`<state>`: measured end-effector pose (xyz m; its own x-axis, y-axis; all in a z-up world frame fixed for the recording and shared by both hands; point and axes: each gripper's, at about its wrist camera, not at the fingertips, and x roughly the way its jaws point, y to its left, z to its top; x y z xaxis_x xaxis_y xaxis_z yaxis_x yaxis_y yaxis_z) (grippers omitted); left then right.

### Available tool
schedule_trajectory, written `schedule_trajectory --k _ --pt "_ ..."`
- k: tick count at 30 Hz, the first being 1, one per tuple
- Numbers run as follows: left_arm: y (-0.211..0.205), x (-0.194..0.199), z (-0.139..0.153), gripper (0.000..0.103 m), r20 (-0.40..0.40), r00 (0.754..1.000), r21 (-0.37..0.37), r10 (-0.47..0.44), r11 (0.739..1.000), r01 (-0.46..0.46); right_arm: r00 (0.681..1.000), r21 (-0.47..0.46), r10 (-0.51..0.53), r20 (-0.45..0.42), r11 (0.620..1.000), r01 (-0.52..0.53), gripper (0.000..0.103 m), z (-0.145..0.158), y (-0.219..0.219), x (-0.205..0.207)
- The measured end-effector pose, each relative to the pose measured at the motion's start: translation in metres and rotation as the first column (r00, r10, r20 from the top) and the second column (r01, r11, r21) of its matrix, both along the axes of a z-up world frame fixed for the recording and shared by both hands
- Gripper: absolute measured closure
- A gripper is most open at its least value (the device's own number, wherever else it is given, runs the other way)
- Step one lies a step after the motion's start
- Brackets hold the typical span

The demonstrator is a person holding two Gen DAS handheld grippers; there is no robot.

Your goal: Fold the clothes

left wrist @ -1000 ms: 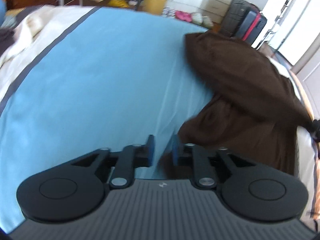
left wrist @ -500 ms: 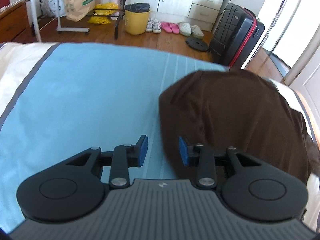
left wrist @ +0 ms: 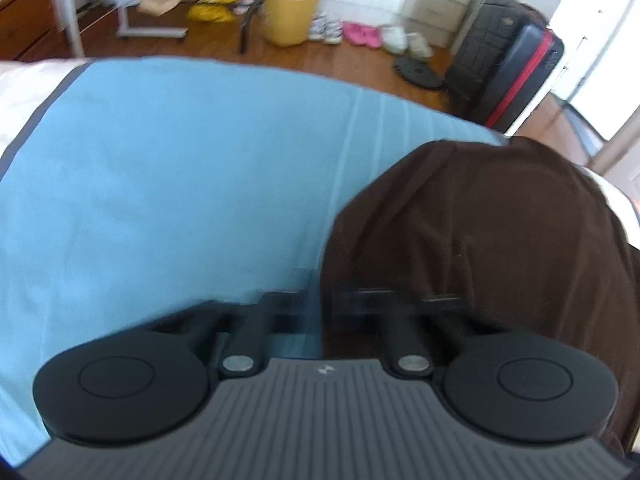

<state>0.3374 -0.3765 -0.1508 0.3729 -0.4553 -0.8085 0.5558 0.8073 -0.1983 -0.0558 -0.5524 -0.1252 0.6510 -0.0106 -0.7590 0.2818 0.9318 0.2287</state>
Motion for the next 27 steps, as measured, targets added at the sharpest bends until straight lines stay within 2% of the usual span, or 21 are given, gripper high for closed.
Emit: schedule_trajectory --k 4,5,10,12,15,19,22,25,27 --pt "0.006 -0.006 0.028 0.1 0.095 0.995 -0.038 -0.019 0.999 0.023 0.999 -0.148 -0.01 0.047 0.989 0.016 0.1 0.027 0.004 -0.012" --pt "0.006 -0.004 0.034 0.1 0.092 0.996 -0.049 -0.019 0.999 0.024 0.998 -0.178 -0.009 0.056 0.984 0.018 0.1 0.034 0.001 -0.013" --pt "0.006 0.007 0.064 0.099 0.073 0.997 -0.103 -0.02 0.994 0.027 0.992 -0.171 -0.064 0.111 0.982 0.082 0.1 0.044 -0.03 -0.012" --pt "0.001 0.017 0.069 0.099 0.062 0.998 -0.09 -0.004 0.996 0.01 0.991 -0.264 -0.059 0.124 0.96 0.09 0.1 0.05 -0.039 -0.001" --pt "-0.007 0.038 0.068 0.099 0.039 0.999 -0.078 0.038 0.996 -0.035 0.981 -0.374 -0.019 0.192 0.923 0.091 0.1 0.066 -0.059 0.019" --pt "-0.019 0.06 0.044 0.099 0.004 0.996 -0.043 0.085 0.995 -0.085 0.979 -0.428 0.01 0.205 0.9 0.08 0.1 0.071 -0.101 0.066" --pt "-0.028 0.068 0.028 0.099 0.016 0.996 0.017 0.091 0.996 -0.092 0.969 -0.289 -0.049 0.244 0.95 0.121 0.1 0.06 -0.146 0.103" --pt "-0.025 0.077 0.027 0.098 0.003 0.994 -0.025 0.108 0.994 -0.108 0.967 -0.135 -0.152 0.202 0.974 0.181 0.1 0.037 -0.184 0.137" --pt "-0.024 0.081 0.026 0.098 -0.01 0.993 -0.037 0.121 0.992 -0.122 0.968 -0.137 -0.184 0.17 0.969 0.208 0.1 0.029 -0.194 0.151"
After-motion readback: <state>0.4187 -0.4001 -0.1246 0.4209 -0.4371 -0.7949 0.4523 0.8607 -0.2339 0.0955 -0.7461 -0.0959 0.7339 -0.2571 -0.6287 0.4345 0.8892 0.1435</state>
